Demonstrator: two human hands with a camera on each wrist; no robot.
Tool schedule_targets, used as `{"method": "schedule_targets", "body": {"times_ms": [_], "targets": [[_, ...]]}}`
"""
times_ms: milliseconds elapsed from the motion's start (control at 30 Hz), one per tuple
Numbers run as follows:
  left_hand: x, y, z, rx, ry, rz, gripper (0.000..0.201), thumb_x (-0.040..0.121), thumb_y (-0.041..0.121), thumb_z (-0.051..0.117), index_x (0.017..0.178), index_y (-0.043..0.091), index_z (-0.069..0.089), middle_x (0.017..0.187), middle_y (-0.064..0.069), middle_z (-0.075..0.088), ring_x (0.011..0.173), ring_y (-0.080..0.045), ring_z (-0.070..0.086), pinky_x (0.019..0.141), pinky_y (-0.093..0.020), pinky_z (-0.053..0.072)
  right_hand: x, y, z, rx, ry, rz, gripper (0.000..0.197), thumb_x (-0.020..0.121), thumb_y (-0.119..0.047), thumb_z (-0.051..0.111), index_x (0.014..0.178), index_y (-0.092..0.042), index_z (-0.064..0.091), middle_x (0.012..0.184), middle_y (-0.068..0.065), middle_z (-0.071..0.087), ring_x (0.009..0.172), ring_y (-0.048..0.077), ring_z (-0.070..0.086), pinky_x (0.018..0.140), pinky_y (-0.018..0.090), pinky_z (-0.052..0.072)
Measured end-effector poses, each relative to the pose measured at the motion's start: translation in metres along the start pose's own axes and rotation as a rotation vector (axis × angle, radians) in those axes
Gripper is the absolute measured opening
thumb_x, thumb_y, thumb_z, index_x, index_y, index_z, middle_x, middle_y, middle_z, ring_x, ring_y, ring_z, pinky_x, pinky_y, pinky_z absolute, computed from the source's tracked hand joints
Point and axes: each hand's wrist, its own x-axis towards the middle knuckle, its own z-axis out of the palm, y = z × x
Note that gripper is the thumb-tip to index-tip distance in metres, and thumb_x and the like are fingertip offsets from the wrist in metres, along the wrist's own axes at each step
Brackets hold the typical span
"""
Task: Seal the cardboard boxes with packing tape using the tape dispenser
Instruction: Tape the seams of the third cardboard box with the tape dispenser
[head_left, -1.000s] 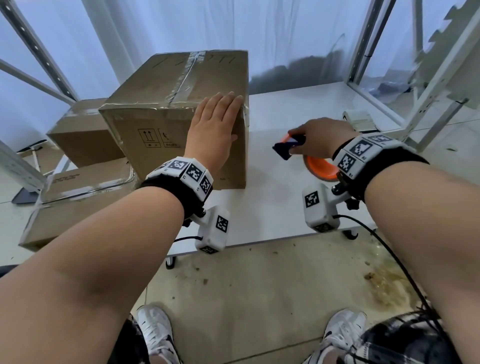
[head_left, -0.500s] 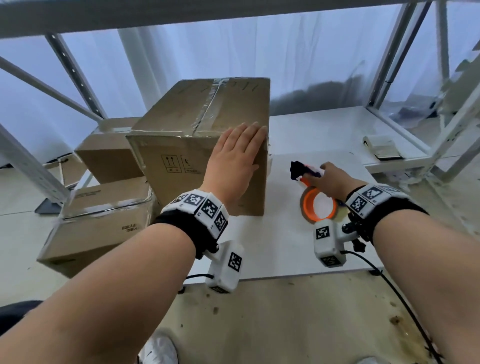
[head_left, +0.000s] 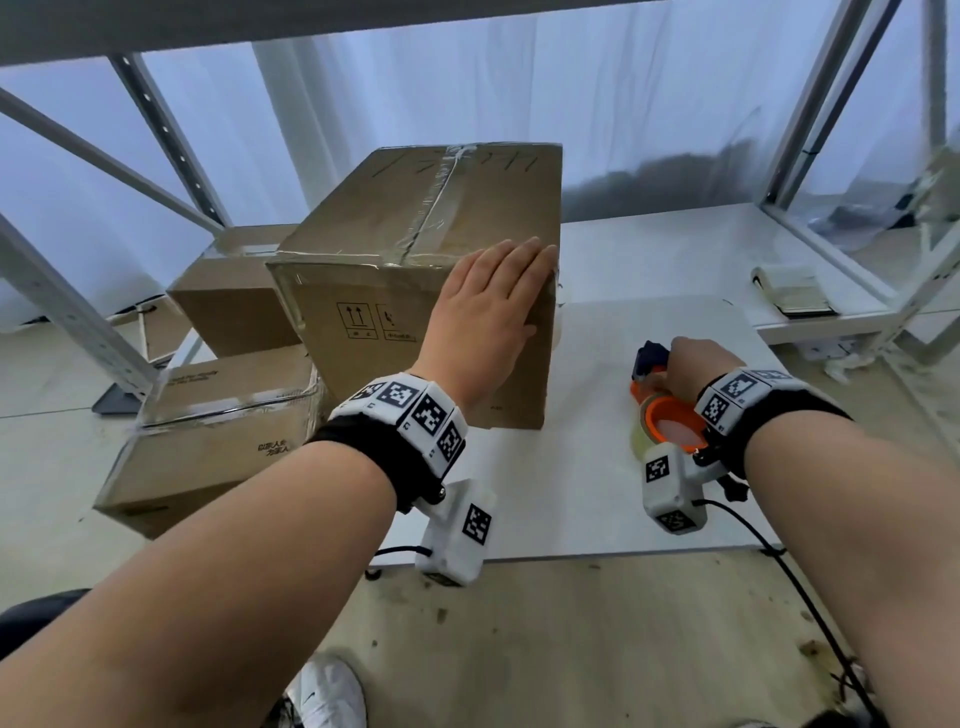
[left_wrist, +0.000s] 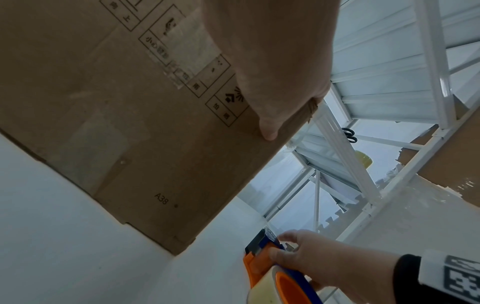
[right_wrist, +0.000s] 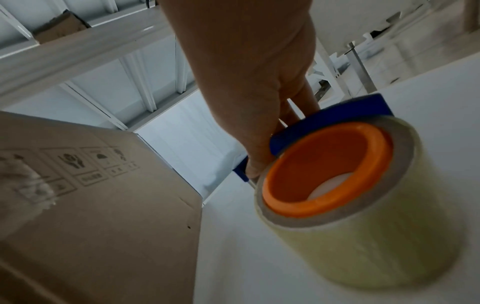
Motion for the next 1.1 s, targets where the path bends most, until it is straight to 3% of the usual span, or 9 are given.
{"method": "schedule_targets", "body": {"times_ms": [133, 233, 333, 400, 533, 633, 733, 867, 1100], "targets": [[0.004, 0.003, 0.004, 0.040, -0.006, -0.002, 0.072, 0.078, 0.026, 0.072, 0.142, 0.013, 0.041, 0.143, -0.006, 0.047, 0.129, -0.028, 0.044, 0.110, -0.040, 0.026, -0.006, -0.012, -0.032, 0.330, 0.300, -0.060, 0.043, 0.098, -0.024, 0.046, 0.138, -0.009, 0.040, 0.128, 0.019, 0.055, 0.119, 0.036, 0.050, 0.093, 0.040, 0.042], [0.014, 0.014, 0.005, 0.049, -0.024, -0.032, 0.071, 0.081, 0.026, 0.069, 0.144, 0.014, 0.039, 0.145, -0.004, 0.045, 0.131, -0.027, 0.042, 0.110, -0.038, 0.023, -0.029, -0.029, -0.074, 0.715, 0.568, -0.330, 0.044, 0.099, -0.024, 0.046, 0.141, -0.014, 0.042, 0.130, 0.011, 0.056, 0.120, 0.025, 0.051, 0.098, 0.030, 0.038], [0.027, 0.027, 0.002, 0.050, -0.080, -0.055, 0.063, 0.093, 0.025, 0.053, 0.149, 0.017, 0.027, 0.152, -0.001, 0.034, 0.138, -0.022, 0.031, 0.114, -0.035, 0.017, -0.062, -0.045, -0.097, 0.804, 0.377, -0.518, 0.070, 0.089, -0.044, 0.060, 0.148, -0.023, 0.028, 0.146, 0.001, 0.041, 0.134, 0.014, 0.038, 0.104, 0.023, 0.029], [0.031, 0.028, 0.002, 0.047, -0.109, -0.052, 0.061, 0.098, 0.028, 0.044, 0.151, 0.019, 0.017, 0.155, 0.001, 0.026, 0.141, -0.020, 0.025, 0.114, -0.033, 0.013, -0.073, -0.049, -0.093, 0.764, 0.240, -0.530, 0.090, 0.083, -0.048, 0.066, 0.152, -0.022, 0.015, 0.155, -0.001, 0.028, 0.138, 0.012, 0.029, 0.107, 0.025, 0.025], [0.028, 0.018, -0.011, 0.015, -0.184, -0.028, 0.071, 0.099, 0.027, 0.045, 0.152, 0.018, -0.001, 0.160, 0.000, 0.011, 0.144, -0.019, 0.020, 0.116, -0.032, 0.014, -0.074, -0.053, -0.077, 0.687, 0.155, -0.473, 0.103, 0.078, -0.045, 0.072, 0.153, -0.019, 0.007, 0.155, 0.005, 0.028, 0.137, 0.019, 0.034, 0.108, 0.032, 0.030], [0.022, 0.003, -0.026, -0.046, -0.207, -0.012, 0.069, 0.097, 0.027, 0.050, 0.152, 0.018, 0.010, 0.160, -0.001, 0.009, 0.143, -0.021, 0.022, 0.114, -0.033, 0.020, -0.068, -0.063, -0.062, 0.565, 0.199, -0.414, 0.091, 0.085, -0.039, 0.068, 0.153, -0.017, 0.011, 0.150, 0.009, 0.038, 0.131, 0.026, 0.044, 0.106, 0.037, 0.036], [0.009, -0.018, -0.034, -0.009, -0.232, -0.059, 0.064, 0.096, 0.033, 0.050, 0.150, 0.020, 0.020, 0.157, -0.002, 0.022, 0.143, -0.022, 0.020, 0.116, -0.036, 0.013, -0.067, -0.071, -0.058, 0.541, 0.374, -0.346, 0.066, 0.090, -0.036, 0.062, 0.145, -0.013, 0.034, 0.136, 0.010, 0.053, 0.121, 0.027, 0.053, 0.098, 0.039, 0.045], [-0.008, -0.041, -0.040, 0.023, -0.250, -0.121, 0.066, 0.095, 0.035, 0.051, 0.151, 0.023, 0.018, 0.156, -0.001, 0.022, 0.144, -0.022, 0.019, 0.117, -0.035, 0.008, -0.070, -0.074, -0.059, 0.458, 0.443, -0.240, 0.050, 0.089, -0.038, 0.059, 0.131, -0.012, 0.053, 0.126, 0.007, 0.060, 0.114, 0.026, 0.056, 0.090, 0.037, 0.047], [-0.017, -0.037, -0.042, 0.057, -0.317, -0.178, 0.072, 0.095, 0.035, 0.051, 0.152, 0.022, 0.009, 0.159, -0.004, 0.012, 0.147, -0.021, 0.007, 0.119, -0.038, 0.002, -0.080, -0.065, -0.056, 0.255, 0.512, -0.103, 0.019, 0.090, -0.022, 0.053, 0.098, -0.010, 0.065, 0.096, 0.009, 0.067, 0.087, 0.029, 0.062, 0.068, 0.030, 0.043]]}}
